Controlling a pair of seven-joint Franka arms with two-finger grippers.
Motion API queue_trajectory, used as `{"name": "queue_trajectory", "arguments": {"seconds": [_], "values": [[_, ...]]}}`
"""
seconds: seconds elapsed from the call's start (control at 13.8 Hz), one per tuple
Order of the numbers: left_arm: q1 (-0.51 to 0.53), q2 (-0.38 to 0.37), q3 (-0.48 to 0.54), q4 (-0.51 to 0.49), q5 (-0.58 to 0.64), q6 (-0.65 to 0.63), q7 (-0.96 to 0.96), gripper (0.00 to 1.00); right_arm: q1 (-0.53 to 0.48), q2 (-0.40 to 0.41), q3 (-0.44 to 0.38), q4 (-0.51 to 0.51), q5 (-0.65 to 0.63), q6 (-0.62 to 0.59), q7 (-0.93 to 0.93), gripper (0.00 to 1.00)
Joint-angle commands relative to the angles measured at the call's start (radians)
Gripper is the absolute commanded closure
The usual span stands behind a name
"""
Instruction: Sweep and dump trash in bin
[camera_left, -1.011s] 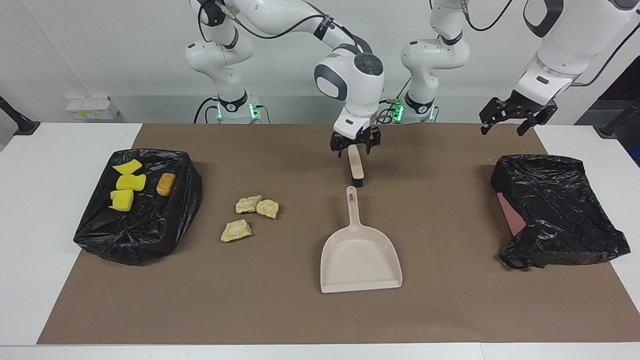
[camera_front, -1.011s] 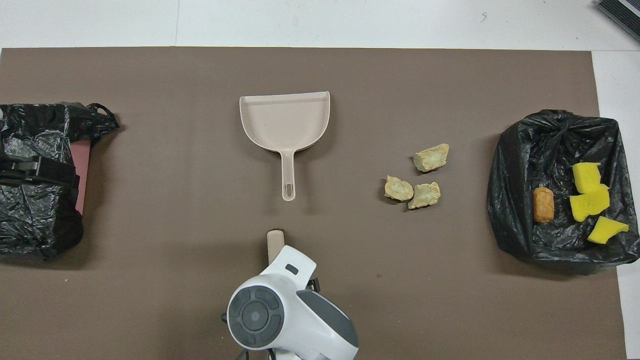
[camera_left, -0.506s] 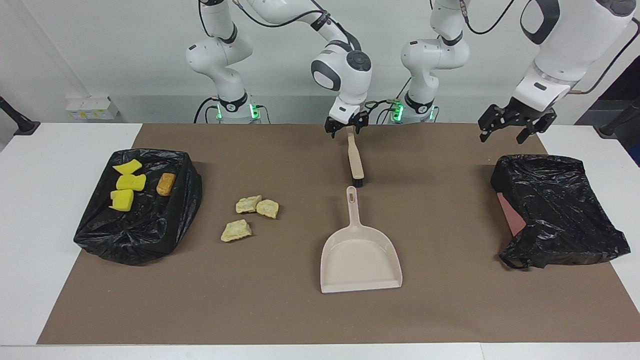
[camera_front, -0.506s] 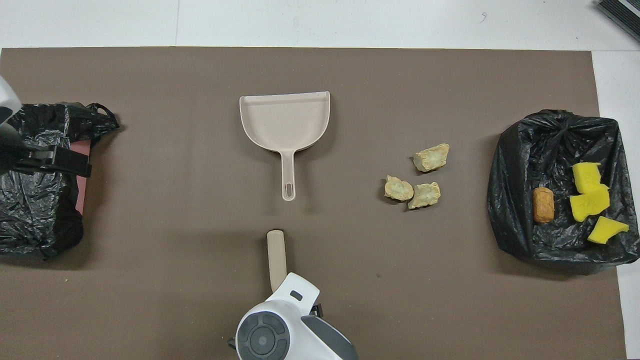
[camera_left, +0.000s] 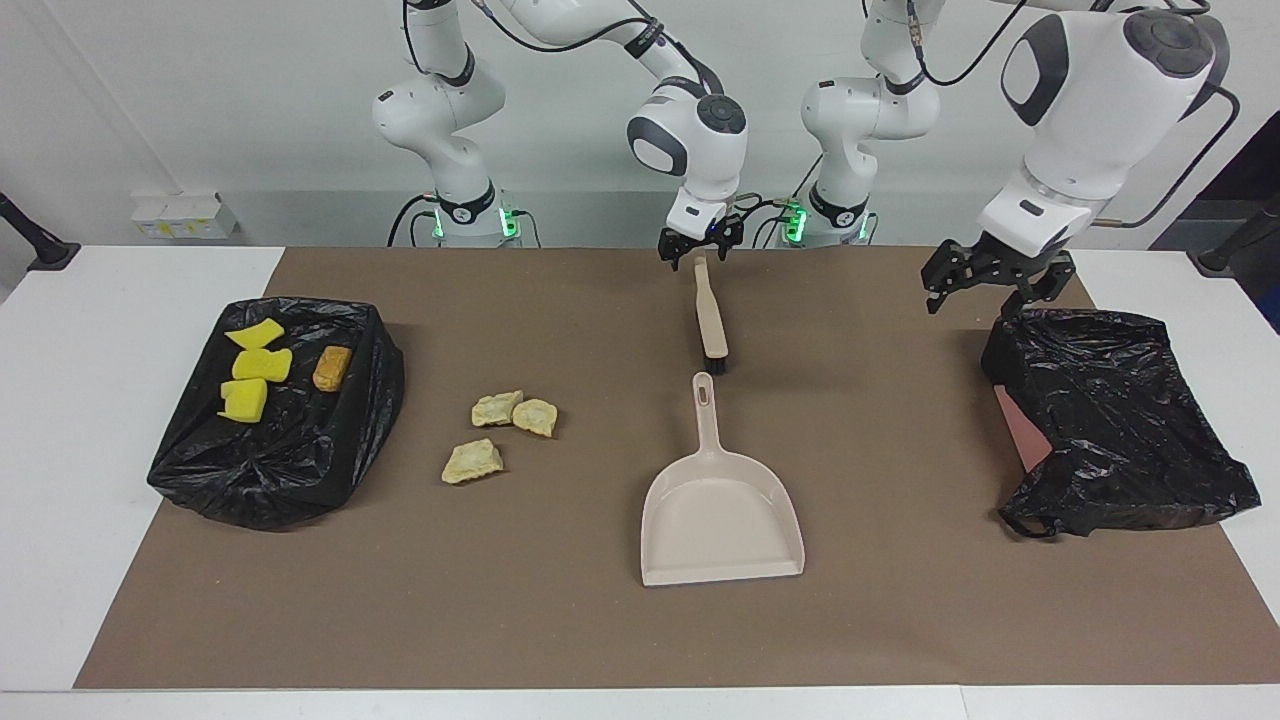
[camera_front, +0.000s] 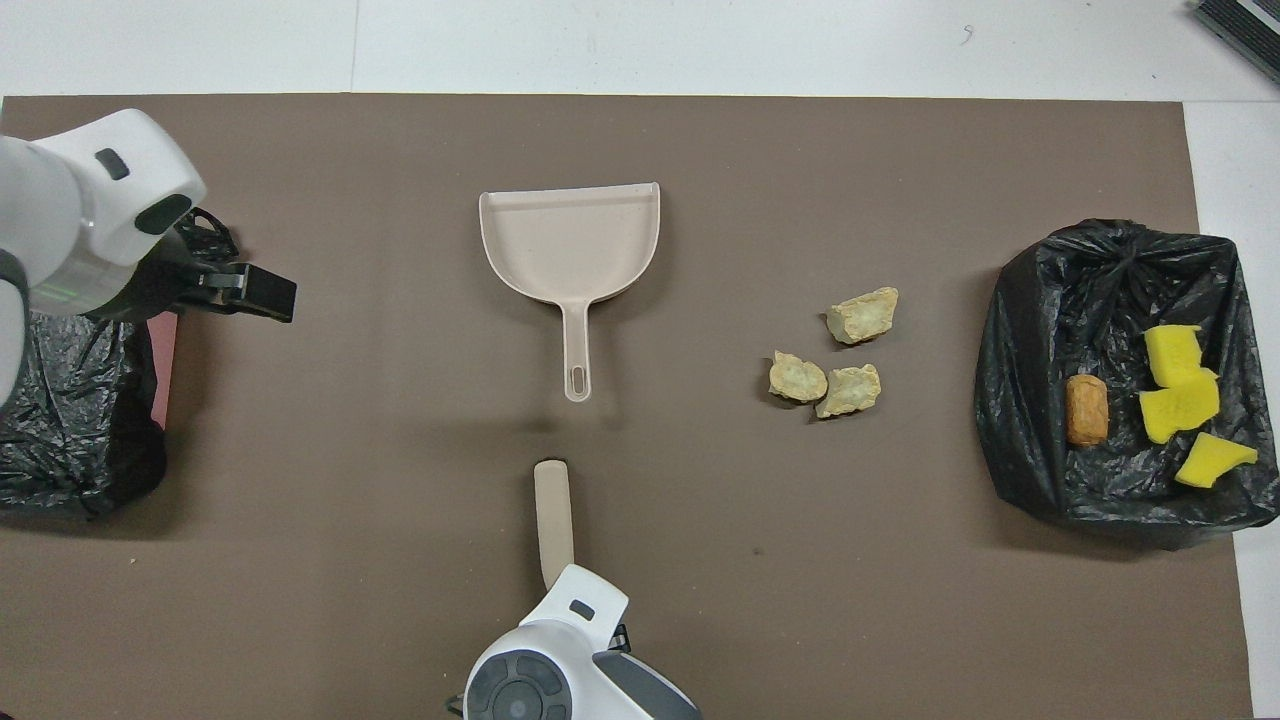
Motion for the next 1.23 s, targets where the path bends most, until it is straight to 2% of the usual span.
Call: {"name": "queue_trajectory", "arguments": {"seconds": [0.0,0.14,0.29,0.51,0.65,0.87,0.94,1.16], "values": [[-0.056,0.034,0.013,-0.021,-0.005,0.062,-0.063,0.0,-0.003,-0.019,-0.002,-0.019,0.025,0.026,0.007,1.0],[-0.119,0.072,0.013,-0.043,-0.005,0.122,-0.185,0.0,-0.014,-0.008,-0.005,-0.008,0.025,0.023,0.012,1.0],[-0.179,0.079,0.013,-0.127,-0.005,0.215,-0.236,0.0,-0.018,-0.012,-0.01,0.006,0.024,0.007,0.015,1.0],[-0.245,0.138,0.012,-0.162,-0.005,0.315,-0.316,0.0,-0.092,-0.086,-0.011,0.013,0.012,-0.106,-0.04,1.0],[-0.271,0.166,0.012,-0.162,-0.006,0.353,-0.333,0.0,-0.182,-0.168,-0.011,0.004,0.01,-0.23,-0.132,1.0],[-0.311,0.192,0.01,-0.162,-0.006,0.418,-0.41,0.0,-0.337,-0.248,-0.011,0.004,0.01,-0.37,-0.258,1.0],[-0.322,0.195,0.01,-0.162,-0.006,0.441,-0.42,0.0,-0.371,-0.258,-0.014,0.004,-0.004,-0.385,-0.257,1.0],[-0.362,0.226,0.01,-0.166,-0.006,0.496,-0.471,0.0,-0.496,-0.236,-0.011,0.004,-0.183,-0.386,-0.273,1.0]]}}
